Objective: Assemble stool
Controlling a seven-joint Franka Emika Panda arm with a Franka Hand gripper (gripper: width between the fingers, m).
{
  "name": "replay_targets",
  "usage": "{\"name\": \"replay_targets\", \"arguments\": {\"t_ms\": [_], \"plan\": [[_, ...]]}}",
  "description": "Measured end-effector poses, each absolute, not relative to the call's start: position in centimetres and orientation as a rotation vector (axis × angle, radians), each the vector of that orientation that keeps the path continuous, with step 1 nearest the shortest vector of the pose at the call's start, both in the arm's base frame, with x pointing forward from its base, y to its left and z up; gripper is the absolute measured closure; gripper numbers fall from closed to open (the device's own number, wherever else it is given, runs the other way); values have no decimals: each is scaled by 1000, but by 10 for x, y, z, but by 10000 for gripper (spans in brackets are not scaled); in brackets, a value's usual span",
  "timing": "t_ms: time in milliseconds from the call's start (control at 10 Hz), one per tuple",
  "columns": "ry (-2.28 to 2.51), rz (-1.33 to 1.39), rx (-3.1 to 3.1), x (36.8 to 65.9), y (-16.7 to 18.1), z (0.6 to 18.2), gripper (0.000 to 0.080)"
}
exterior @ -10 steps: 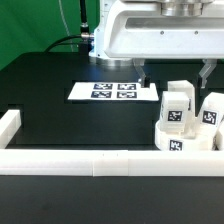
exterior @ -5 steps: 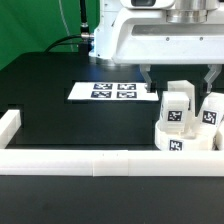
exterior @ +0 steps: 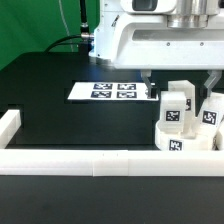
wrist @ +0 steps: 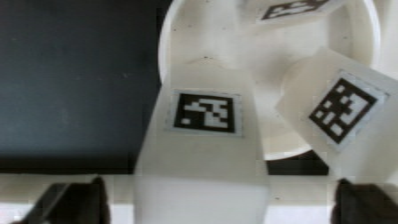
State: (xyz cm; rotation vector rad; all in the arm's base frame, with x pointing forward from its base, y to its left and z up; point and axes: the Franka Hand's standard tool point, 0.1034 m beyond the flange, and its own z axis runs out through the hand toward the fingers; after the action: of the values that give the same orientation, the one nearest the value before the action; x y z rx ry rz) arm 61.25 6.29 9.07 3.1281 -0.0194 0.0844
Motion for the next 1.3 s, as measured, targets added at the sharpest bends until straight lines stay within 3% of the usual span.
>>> {"name": "replay_targets", "arguments": {"t_ms": [100, 200, 300, 900, 1300], "plan": [[-18, 84, 3128, 612, 63, 90, 304], [-20, 83, 3127, 612, 63, 90, 442], [-24, 83, 3127, 612, 61, 90, 466], [-78, 83, 3128, 612, 60, 89, 466], [-1010, 165, 3018, 610, 63, 88, 465]]}}
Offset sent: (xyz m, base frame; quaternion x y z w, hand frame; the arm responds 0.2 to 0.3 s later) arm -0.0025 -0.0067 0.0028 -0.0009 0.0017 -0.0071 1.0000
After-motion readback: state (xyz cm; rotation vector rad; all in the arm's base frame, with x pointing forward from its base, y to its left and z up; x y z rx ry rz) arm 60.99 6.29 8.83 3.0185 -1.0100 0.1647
